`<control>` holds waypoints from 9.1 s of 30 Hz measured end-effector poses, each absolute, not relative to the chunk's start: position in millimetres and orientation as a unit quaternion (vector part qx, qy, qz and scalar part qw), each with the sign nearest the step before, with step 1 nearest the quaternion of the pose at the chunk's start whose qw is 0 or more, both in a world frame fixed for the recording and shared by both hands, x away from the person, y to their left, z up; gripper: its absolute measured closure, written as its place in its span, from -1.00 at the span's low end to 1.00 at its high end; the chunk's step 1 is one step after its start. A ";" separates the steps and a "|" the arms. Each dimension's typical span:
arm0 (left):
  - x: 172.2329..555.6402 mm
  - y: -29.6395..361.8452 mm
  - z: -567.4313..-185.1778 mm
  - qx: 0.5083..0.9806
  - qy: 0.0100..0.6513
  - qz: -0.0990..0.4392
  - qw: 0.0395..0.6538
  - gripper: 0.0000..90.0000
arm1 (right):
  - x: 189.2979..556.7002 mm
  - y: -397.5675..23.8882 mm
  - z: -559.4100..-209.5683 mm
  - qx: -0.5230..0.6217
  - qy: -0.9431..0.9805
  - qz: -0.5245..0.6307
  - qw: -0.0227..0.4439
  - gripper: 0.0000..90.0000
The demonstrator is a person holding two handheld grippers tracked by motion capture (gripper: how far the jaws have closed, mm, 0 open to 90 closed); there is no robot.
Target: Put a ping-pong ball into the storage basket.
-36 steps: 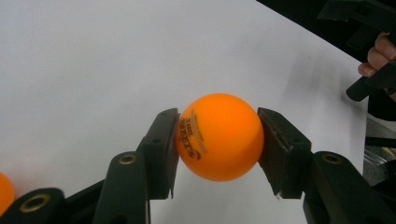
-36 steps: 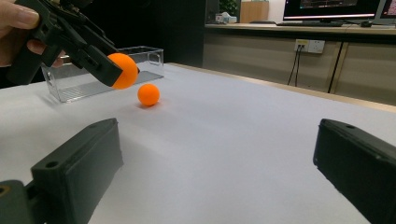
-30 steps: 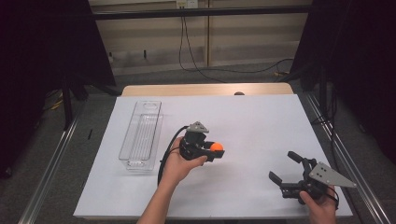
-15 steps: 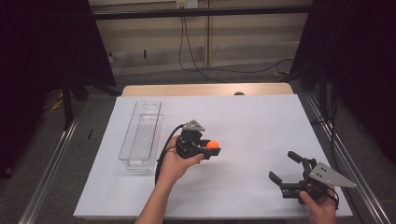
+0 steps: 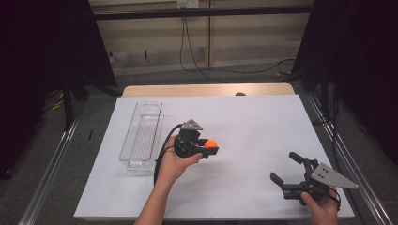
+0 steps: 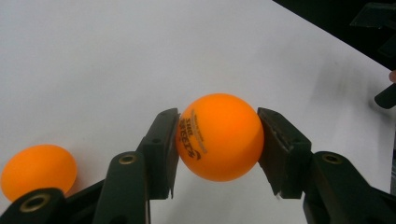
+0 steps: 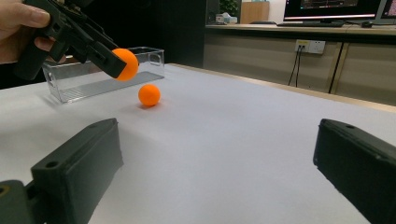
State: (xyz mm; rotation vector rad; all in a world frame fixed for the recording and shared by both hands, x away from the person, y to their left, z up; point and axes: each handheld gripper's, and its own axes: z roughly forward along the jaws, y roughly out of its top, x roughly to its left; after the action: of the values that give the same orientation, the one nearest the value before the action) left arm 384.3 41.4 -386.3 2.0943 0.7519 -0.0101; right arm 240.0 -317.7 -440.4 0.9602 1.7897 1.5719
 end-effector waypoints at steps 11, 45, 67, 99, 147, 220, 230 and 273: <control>385.5 45.1 -384.9 0.844 0.306 -0.001 0.441 0.13 | 240.0 -317.7 -440.4 0.359 0.669 0.587 0.282 -0.98; 391.8 63.3 -380.8 0.834 0.329 0.015 0.443 0.13 | 239.7 -317.8 -440.3 0.358 0.669 0.587 0.282 -0.98; 394.6 72.3 -378.1 0.832 0.336 0.025 0.440 0.13 | 240.1 -317.6 -440.6 0.358 0.670 0.586 0.283 -0.98; 397.7 89.5 -372.8 0.824 0.352 0.043 0.443 0.13 | 240.0 -317.6 -440.6 0.356 0.672 0.585 0.282 -0.98; 401.3 106.9 -371.2 0.817 0.374 0.066 0.434 0.13 | 240.0 -317.8 -440.5 0.356 0.671 0.585 0.283 -0.98; 404.5 144.3 -363.5 0.793 0.415 0.104 0.433 0.13 | 240.0 -317.2 -440.5 0.355 0.673 0.585 0.281 -0.98; 404.1 151.8 -361.1 0.792 0.419 0.115 0.428 0.13 | 240.0 -317.3 -440.4 0.355 0.672 0.585 0.281 -0.98; 405.7 171.7 -363.9 0.785 0.440 0.142 0.411 0.13 | 239.9 -317.2 -440.4 0.355 0.673 0.586 0.280 -0.98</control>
State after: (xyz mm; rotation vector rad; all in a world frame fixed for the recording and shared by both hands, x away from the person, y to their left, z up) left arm 405.7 171.7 -363.9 1.9763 1.1078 0.3578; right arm 239.9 -317.2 -440.4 0.9518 1.8030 1.5705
